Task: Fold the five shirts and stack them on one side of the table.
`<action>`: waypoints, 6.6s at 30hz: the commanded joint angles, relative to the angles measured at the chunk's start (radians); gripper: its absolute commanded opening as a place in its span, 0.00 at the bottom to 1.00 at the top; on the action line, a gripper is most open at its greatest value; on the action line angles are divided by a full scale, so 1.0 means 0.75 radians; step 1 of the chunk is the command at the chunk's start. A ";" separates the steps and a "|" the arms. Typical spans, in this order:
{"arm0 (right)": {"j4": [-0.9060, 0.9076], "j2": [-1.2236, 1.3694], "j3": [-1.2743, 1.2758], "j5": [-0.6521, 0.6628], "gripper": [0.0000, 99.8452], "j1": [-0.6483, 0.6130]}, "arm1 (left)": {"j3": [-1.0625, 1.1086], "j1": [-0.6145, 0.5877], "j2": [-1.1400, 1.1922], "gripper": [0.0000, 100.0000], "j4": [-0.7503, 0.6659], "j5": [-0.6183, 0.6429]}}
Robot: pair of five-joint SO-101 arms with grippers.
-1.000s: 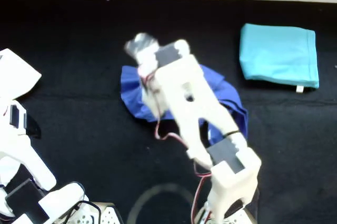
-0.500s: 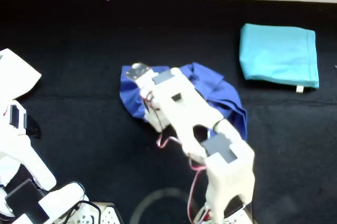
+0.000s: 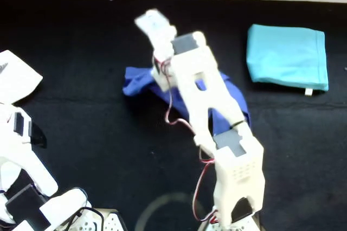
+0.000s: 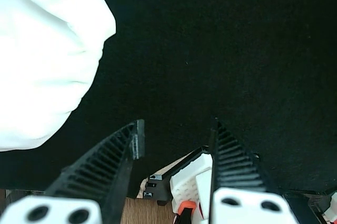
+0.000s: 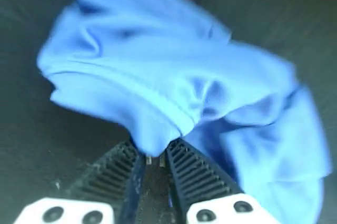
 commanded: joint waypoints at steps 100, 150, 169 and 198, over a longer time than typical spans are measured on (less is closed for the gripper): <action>0.167 0.169 -1.554 0.020 0.19 1.192 | -0.535 2.157 0.934 0.21 -0.530 1.088; 0.341 0.179 -1.439 0.010 0.19 0.868 | -0.447 1.349 0.425 0.01 0.213 0.176; -0.019 0.181 -0.443 -0.315 0.19 0.003 | 0.179 0.345 0.179 0.01 0.086 -0.593; -0.420 0.420 -0.036 -0.311 0.00 0.150 | 0.132 0.306 0.167 0.01 -0.168 -0.100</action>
